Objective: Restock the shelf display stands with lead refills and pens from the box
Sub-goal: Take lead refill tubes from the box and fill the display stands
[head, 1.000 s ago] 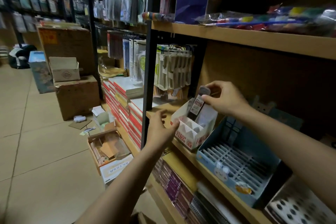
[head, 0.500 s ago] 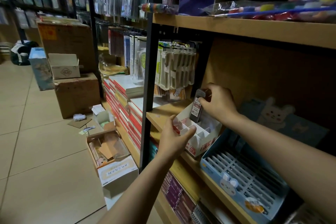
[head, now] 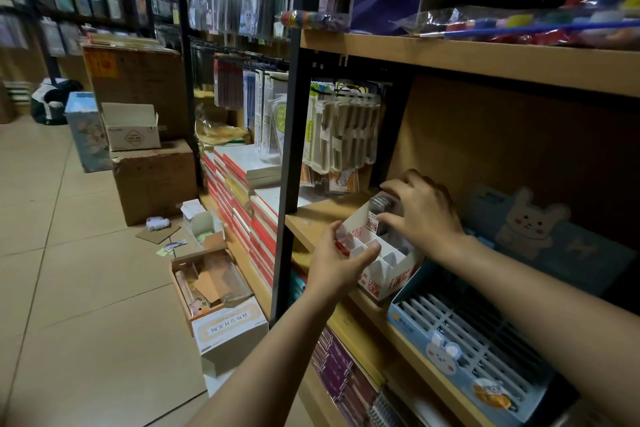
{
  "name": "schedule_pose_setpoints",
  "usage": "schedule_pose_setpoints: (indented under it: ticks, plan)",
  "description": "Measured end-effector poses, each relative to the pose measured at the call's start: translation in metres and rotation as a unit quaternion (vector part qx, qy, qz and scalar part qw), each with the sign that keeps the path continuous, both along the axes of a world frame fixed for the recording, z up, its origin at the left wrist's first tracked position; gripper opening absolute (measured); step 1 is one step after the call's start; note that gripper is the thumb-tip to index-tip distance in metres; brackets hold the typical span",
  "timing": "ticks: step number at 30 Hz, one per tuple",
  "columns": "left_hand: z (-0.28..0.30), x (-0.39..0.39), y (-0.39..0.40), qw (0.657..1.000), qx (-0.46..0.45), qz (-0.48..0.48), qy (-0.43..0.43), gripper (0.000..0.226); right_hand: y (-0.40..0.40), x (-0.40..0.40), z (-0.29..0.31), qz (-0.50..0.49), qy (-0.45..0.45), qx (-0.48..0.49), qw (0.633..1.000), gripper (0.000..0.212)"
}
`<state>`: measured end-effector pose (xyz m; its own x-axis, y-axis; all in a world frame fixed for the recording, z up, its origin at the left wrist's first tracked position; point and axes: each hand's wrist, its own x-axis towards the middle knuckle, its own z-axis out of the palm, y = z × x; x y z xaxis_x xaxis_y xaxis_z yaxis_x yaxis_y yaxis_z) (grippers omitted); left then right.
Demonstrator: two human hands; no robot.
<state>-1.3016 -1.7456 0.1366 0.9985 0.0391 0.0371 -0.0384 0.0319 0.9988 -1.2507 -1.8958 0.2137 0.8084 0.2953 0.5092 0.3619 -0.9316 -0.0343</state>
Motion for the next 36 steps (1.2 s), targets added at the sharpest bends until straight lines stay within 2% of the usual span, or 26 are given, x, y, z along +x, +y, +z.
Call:
schedule_pose_setpoints:
  ticks: [3, 6, 8, 11, 13, 15, 17, 19, 21, 24, 26, 28, 30, 32, 36]
  plan:
    - [-0.001, 0.001, -0.001, 1.0, 0.005, 0.004, -0.005, 0.083, -0.007, -0.001, 0.0, 0.026, 0.001, -0.049, 0.998, 0.035]
    - [0.002, -0.001, -0.003, 1.0, 0.016, 0.009, -0.007, 0.086, -0.008, -0.003, -0.003, 0.013, 0.016, -0.067, 0.998, 0.034]
    - [0.007, -0.005, 0.0, 1.0, 0.022, 0.012, -0.004, 0.089, -0.007, -0.008, 0.0, 0.021, 0.028, -0.032, 0.999, 0.039]
    - [0.009, -0.021, 0.01, 0.999, 0.026, 0.033, -0.016, 0.088, -0.004, -0.032, 0.007, 0.064, 0.017, 0.111, 0.992, 0.04]
    - [0.001, -0.045, 0.023, 0.997, 0.025, 0.05, -0.058, 0.073, 0.002, -0.06, 0.006, 0.11, 0.008, 0.202, 0.973, 0.032]
    - [-0.018, -0.076, 0.039, 0.992, 0.037, 0.065, -0.098, 0.046, 0.014, -0.097, -0.005, 0.15, 0.016, 0.265, 0.952, 0.027]
    - [-0.048, -0.115, 0.055, 0.989, 0.059, 0.092, -0.099, 0.021, 0.028, -0.136, -0.027, 0.179, 0.017, 0.286, 0.941, 0.026]
    - [-0.085, -0.156, 0.069, 0.986, 0.082, 0.127, -0.076, 0.009, 0.046, -0.173, -0.059, 0.212, 0.052, 0.289, 0.932, 0.025]
    - [-0.127, -0.198, 0.08, 0.98, 0.108, 0.164, -0.03, 0.011, 0.065, -0.208, -0.102, 0.229, 0.128, 0.283, 0.923, 0.02]
    - [-0.195, -0.258, 0.09, 0.962, 0.149, 0.195, 0.117, 0.004, 0.088, -0.258, -0.187, 0.187, 0.275, 0.279, 0.901, 0.016]
    - [-0.238, -0.294, 0.092, 0.941, 0.113, 0.219, 0.233, 0.008, 0.095, -0.291, -0.244, 0.12, 0.4, 0.304, 0.856, 0.018]
    - [-0.273, -0.323, 0.092, 0.918, 0.056, 0.247, 0.304, 0.011, 0.095, -0.317, -0.292, 0.054, 0.487, 0.324, 0.809, 0.015]
    - [-0.299, -0.344, 0.091, 0.896, 0.008, 0.271, 0.352, 0.012, 0.089, -0.331, -0.329, 0.009, 0.537, 0.31, 0.785, 0.007]
    - [-0.323, -0.36, 0.088, 0.873, -0.001, 0.273, 0.403, 0.019, 0.082, -0.335, -0.356, -0.025, 0.564, 0.273, 0.779, 0.009]
    - [-0.349, -0.381, 0.082, 0.84, 0.099, 0.229, 0.483, 0.05, 0.077, -0.337, -0.39, -0.026, 0.597, 0.154, 0.787, 0.017]
